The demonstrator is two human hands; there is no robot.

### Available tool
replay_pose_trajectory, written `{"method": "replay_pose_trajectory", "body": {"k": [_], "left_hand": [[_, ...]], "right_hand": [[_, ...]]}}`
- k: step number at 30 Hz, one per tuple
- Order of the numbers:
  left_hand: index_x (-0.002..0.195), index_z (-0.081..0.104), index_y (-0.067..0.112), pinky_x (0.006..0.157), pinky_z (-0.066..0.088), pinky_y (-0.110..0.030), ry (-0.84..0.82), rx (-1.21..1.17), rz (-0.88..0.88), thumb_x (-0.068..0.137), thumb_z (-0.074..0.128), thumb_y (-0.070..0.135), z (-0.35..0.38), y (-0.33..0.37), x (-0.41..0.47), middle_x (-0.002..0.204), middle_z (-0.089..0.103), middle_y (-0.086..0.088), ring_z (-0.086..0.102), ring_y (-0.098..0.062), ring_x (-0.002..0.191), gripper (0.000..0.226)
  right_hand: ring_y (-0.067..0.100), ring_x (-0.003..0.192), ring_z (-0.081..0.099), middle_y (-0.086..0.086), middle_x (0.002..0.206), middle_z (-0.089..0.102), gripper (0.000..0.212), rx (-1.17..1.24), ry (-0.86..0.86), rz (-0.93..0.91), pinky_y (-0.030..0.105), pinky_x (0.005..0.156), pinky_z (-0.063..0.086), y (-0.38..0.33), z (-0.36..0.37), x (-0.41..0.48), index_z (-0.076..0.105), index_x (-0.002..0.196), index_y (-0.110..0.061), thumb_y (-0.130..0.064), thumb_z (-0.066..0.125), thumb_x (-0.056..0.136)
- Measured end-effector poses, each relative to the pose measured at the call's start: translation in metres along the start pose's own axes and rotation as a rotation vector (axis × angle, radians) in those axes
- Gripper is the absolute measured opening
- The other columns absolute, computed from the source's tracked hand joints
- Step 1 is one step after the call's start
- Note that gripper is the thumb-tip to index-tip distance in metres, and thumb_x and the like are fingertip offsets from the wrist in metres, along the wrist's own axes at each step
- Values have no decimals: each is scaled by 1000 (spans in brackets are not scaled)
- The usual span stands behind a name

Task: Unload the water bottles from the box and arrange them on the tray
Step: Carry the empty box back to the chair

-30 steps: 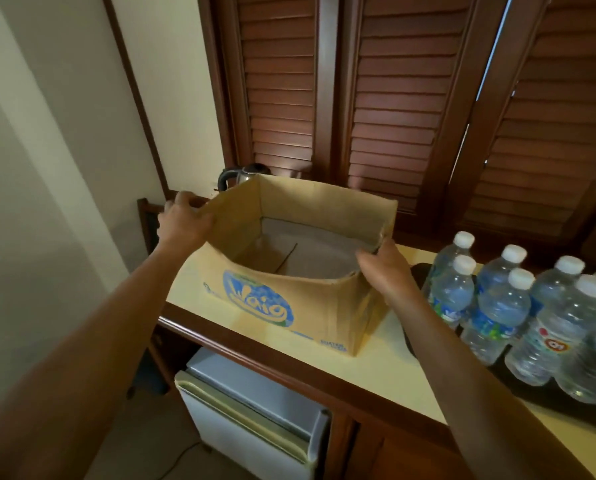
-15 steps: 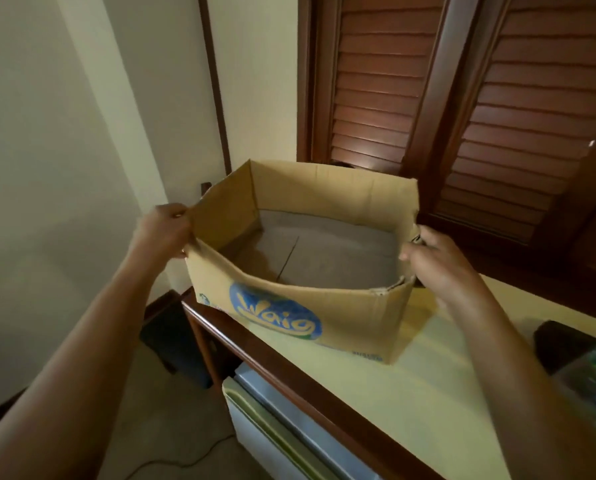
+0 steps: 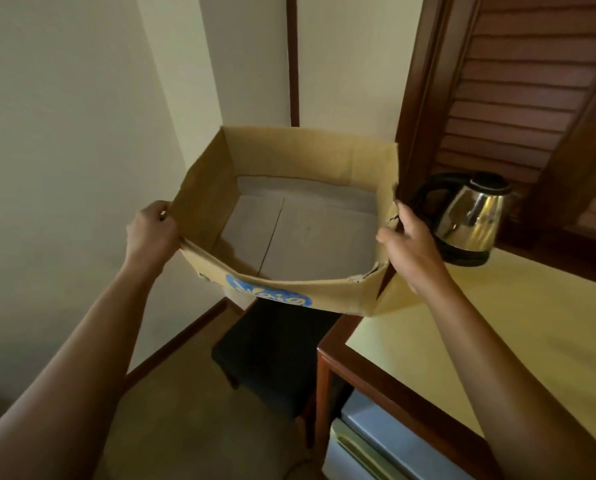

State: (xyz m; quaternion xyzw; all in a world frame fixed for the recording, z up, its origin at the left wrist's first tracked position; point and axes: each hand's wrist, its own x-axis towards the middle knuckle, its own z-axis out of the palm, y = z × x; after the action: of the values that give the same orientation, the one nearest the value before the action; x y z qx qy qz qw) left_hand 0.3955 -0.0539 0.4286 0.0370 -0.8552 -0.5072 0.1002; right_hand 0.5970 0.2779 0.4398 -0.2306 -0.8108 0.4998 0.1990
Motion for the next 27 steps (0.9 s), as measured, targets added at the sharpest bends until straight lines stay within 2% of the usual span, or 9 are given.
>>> {"method": "replay_pose_trajectory", "body": {"k": [7,11,15,19,21,24,27], "left_hand": [[102,73,30,77,63,-54,-54,7,9,88,52,35,-6,-53,114,88,74,-3,73,-28,81,25],[112,73,31,83,62,-51,-131,31,-2,89,54,39,14,-76,154,100,74,0,72,-26,91,31],[112,72,32,84,61,-50,-238,36,-43,92,55,40,49,-113,185,102,73,0,71,-23,89,28],[114,70,33,86,60,-54,-336,79,-70,92,51,41,84,-163,210,104,74,-2,71,-28,93,31],[116,70,30,87,59,-54,-365,96,-70,94,49,40,100,-182,217,107,73,-3,70,-30,96,32],[117,68,32,91,58,-54,-425,118,-78,97,48,39,124,-205,223,112,71,-3,68,-30,99,29],[125,67,26,98,54,-51,-498,166,-67,103,48,32,147,-231,232,120,70,-4,66,-30,108,30]], "right_hand": [[24,149,33,1,167,26,67,-20,17,77,37,107,35,-19,102,29,20,162,-35,-25,52,103],[26,148,36,2,167,26,70,-38,9,184,40,107,40,-3,146,49,17,162,-32,-22,53,104],[27,142,44,3,158,41,67,-32,16,286,44,108,42,21,189,66,21,162,-31,-15,50,104],[28,140,45,4,148,50,63,-19,59,398,45,109,39,42,227,79,30,158,-21,-5,50,102],[26,136,48,-1,137,54,60,0,82,444,46,108,41,53,243,83,35,155,-23,-5,53,100],[29,129,55,4,135,60,65,-5,125,543,45,103,48,76,262,90,38,154,-26,0,53,96],[28,127,57,3,134,61,69,-18,147,647,44,103,50,100,275,98,39,154,-28,1,56,94]]}}
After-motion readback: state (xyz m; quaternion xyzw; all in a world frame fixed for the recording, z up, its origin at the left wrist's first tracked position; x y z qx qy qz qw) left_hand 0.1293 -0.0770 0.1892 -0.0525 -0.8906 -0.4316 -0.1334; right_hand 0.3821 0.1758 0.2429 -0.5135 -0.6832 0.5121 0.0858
